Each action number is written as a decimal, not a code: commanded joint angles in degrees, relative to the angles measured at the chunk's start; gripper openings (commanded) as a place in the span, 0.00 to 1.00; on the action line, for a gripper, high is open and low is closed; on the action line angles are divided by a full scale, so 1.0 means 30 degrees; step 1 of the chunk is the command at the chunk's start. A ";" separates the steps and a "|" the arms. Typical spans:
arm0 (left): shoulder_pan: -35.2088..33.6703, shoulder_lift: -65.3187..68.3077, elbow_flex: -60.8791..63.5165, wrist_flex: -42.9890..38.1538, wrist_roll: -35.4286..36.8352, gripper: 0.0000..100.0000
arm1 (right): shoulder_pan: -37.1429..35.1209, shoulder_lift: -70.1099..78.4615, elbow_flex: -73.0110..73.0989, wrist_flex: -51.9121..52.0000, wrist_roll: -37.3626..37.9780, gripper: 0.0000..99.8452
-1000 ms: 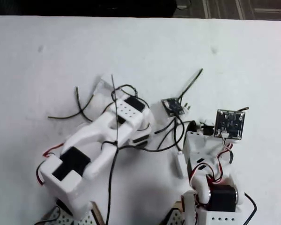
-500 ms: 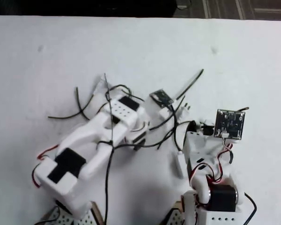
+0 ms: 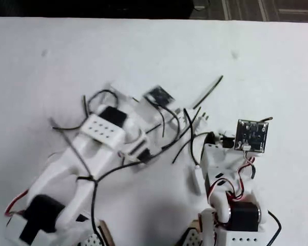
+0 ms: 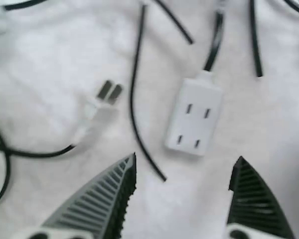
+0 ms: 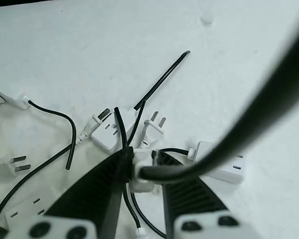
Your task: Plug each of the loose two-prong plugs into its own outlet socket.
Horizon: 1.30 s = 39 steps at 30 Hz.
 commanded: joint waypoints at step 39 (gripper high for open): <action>-1.1590 -2.0117 1.5912 -0.5011 -0.1495 0.18 | -1.4139 1.4432 -0.0469 -0.9099 0.0029 0.02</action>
